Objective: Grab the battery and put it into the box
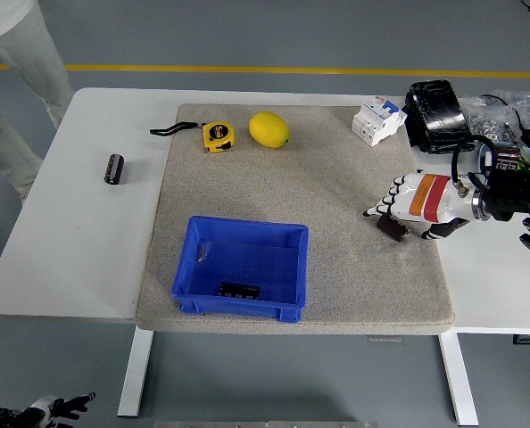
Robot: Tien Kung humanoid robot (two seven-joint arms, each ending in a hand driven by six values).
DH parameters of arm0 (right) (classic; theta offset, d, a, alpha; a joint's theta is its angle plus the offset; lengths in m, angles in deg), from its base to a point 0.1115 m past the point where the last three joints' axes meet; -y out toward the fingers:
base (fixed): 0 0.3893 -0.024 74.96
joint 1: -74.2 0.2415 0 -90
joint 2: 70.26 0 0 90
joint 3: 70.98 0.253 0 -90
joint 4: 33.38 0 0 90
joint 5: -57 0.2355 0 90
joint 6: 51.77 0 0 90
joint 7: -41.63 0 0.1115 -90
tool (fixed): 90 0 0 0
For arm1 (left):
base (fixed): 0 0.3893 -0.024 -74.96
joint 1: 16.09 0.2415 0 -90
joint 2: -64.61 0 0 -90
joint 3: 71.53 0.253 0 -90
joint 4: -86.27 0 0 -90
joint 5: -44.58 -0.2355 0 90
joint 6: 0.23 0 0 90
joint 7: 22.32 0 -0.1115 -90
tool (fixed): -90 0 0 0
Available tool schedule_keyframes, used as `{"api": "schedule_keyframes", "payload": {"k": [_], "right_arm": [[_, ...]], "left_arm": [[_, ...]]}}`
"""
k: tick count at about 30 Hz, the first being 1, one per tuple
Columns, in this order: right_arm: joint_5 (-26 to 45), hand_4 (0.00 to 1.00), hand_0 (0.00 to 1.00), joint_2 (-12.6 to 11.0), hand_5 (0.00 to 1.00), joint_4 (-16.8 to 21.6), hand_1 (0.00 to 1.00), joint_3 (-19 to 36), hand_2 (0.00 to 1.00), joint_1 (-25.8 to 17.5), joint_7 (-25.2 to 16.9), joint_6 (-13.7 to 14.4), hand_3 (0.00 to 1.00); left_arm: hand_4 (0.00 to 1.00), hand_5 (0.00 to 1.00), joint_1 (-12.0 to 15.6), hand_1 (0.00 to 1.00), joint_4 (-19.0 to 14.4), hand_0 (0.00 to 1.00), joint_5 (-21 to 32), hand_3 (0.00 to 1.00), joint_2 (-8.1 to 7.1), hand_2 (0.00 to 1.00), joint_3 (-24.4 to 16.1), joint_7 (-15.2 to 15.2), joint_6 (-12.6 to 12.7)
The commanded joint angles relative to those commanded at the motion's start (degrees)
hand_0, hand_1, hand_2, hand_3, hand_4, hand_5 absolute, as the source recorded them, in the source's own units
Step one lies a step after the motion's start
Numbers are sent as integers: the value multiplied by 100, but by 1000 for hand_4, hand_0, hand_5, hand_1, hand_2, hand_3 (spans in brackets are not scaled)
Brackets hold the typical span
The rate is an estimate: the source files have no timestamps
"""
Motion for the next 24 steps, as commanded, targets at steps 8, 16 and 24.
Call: {"api": "schedule_keyframes", "payload": {"k": [8,16,24], "right_arm": [[431,998,818,-40,122,226,762,158,862,29,82,-606,958],[802,998,773,-4,129,199,710,314,803,-7,178,-779,891],[875,998,744,35,133,109,683,294,762,-50,187,-729,854]], "left_arm": [[731,641,40,754,-6,745,-118,650,-14,795,-83,24,-15],[732,642,44,752,-14,745,-184,651,-13,795,-122,39,-27],[732,642,21,753,-17,745,-140,652,-12,795,-83,38,-28]]}}
